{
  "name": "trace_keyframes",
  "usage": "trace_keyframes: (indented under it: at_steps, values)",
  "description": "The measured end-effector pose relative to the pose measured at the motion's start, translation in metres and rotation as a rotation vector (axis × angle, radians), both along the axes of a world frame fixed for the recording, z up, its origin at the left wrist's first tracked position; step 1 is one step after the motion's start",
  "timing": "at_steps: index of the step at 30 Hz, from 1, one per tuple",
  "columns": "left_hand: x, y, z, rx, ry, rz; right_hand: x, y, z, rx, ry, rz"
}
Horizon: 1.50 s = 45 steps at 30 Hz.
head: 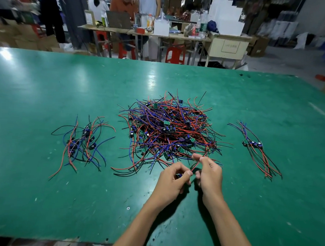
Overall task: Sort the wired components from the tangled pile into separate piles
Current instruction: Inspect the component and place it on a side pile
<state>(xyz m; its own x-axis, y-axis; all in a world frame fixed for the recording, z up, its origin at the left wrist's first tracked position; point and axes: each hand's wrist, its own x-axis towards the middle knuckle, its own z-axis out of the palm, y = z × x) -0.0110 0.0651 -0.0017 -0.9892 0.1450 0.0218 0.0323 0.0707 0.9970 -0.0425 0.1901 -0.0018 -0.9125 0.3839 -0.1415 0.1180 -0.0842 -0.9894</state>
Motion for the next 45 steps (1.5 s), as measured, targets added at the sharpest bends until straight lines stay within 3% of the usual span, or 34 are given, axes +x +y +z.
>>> trace_keyframes:
  at_steps: [6,13,16,23,27,30,33,41,45]
  values:
    - [0.002,-0.001,0.001,0.000,-0.009,-0.031,-0.014,0.013,0.025,-0.100,-0.035,-0.072]
    - [0.004,0.000,0.001,-0.043,0.002,-0.037,-0.022,0.024,0.035,-0.512,-0.167,-0.006]
    - [0.006,-0.002,0.002,-0.040,0.002,-0.039,-0.019,0.030,0.034,-0.500,-0.167,0.044]
    - [0.003,-0.007,0.016,0.175,-0.178,-0.007,0.010,0.026,0.013,-0.122,0.003,0.170]
    - [-0.002,-0.003,0.034,0.275,-0.188,0.008,0.029,0.013,-0.010,0.488,0.162,0.205]
    - [-0.012,-0.005,0.049,0.332,-0.143,0.054,0.034,0.005,-0.007,0.678,0.209,0.382]
    - [-0.021,-0.008,0.056,0.412,-0.119,0.113,0.034,0.004,-0.005,0.591,0.263,0.380]
    - [-0.016,0.002,0.042,0.543,-0.242,0.215,0.037,0.013,0.000,0.098,0.310,0.288]
    - [-0.009,0.001,0.032,0.520,-0.256,0.251,0.033,0.016,-0.001,0.005,0.347,0.188]
